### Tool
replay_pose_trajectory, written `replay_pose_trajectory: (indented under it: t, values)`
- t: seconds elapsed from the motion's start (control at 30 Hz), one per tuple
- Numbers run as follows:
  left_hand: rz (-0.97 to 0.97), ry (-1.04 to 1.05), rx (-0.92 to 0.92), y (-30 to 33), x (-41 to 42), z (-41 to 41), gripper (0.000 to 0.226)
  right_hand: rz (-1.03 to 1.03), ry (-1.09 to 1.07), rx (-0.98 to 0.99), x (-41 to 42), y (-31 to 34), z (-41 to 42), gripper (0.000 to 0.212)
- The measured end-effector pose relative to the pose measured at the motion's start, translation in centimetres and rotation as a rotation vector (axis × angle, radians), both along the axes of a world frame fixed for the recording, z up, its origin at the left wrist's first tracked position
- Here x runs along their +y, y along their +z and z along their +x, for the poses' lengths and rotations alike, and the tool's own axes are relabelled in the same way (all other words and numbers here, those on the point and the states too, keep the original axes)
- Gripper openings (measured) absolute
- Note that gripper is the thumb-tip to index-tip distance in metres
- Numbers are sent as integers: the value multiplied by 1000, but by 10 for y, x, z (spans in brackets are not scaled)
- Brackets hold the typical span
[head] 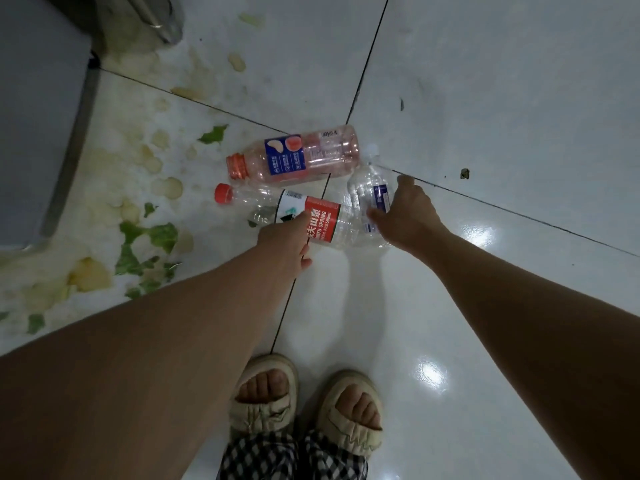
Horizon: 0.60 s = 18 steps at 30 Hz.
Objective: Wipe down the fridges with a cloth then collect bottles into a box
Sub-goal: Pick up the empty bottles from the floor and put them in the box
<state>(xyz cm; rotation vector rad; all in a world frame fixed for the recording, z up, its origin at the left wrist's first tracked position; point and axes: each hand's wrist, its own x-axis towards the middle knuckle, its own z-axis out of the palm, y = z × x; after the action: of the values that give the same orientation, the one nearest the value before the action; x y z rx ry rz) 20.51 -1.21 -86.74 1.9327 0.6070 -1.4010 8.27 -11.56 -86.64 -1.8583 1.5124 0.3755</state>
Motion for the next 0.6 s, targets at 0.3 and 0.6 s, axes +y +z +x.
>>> replay_pose_trajectory:
  t: [0.3,0.6]
  values:
    - [58,-325,-313,135,-15,31,48,-19,299,144,5,149,-9,56]
    - [75,-802,-438,310,-63,62,40,-76,446,210,-37,325,-8,49]
